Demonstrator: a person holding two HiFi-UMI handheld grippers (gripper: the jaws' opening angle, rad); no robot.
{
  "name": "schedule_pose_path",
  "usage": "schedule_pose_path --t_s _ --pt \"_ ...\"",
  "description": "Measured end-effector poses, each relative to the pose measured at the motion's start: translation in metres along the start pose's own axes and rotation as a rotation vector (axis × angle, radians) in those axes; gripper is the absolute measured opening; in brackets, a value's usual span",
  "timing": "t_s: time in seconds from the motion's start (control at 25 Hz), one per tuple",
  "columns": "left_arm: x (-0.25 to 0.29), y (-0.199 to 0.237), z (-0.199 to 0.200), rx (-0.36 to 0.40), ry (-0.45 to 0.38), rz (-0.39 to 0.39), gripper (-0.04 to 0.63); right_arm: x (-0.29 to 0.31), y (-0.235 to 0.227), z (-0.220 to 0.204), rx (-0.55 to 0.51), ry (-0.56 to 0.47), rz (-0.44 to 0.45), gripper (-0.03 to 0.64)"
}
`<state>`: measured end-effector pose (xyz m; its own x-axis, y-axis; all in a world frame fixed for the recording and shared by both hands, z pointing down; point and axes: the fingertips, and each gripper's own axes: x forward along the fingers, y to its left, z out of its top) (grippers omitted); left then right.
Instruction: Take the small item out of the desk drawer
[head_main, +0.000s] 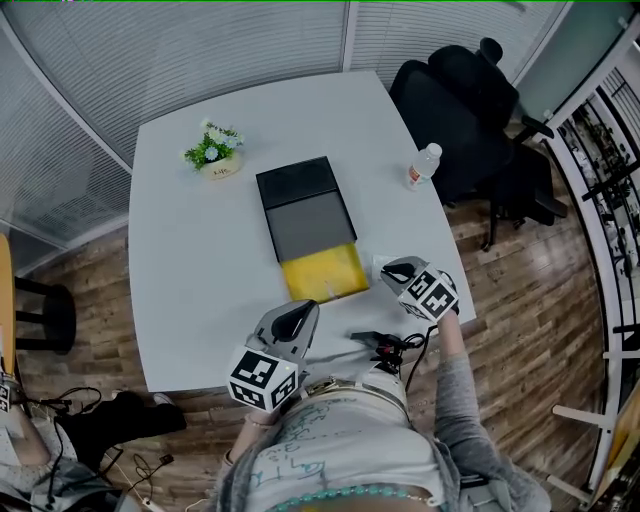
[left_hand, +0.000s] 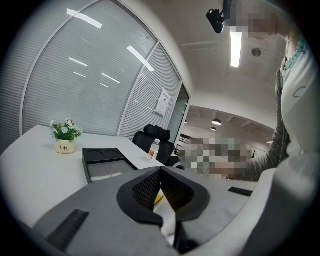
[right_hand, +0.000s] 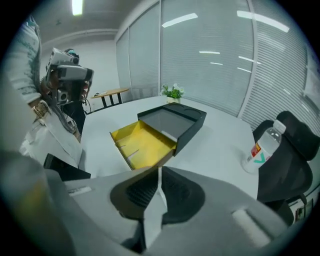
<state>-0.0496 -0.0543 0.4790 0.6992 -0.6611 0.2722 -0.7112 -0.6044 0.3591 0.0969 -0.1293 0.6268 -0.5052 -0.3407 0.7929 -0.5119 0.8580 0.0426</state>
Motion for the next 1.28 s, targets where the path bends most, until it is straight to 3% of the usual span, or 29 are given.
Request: schedule_pose_path --t_s 0.08,0.8,1.12,1.28 --pt "0.000 0.001 0.001 0.001 -0.004 0.001 -0.003 -0.004 0.007 0.011 -0.017 -0.041 -0.008 0.003" --pt "-0.008 -0.007 0.006 0.004 -0.052 0.006 -0.003 -0.027 0.068 0.072 -0.080 -0.242 0.032 0.003" --pt "-0.012 -0.009 0.026 0.053 -0.117 0.009 -0.003 -0.064 0.087 0.138 -0.088 -0.515 0.001 0.003" --pt "-0.014 -0.009 0.042 0.157 -0.140 0.043 -0.003 -0.091 0.095 0.174 -0.105 -0.634 -0.016 0.003"
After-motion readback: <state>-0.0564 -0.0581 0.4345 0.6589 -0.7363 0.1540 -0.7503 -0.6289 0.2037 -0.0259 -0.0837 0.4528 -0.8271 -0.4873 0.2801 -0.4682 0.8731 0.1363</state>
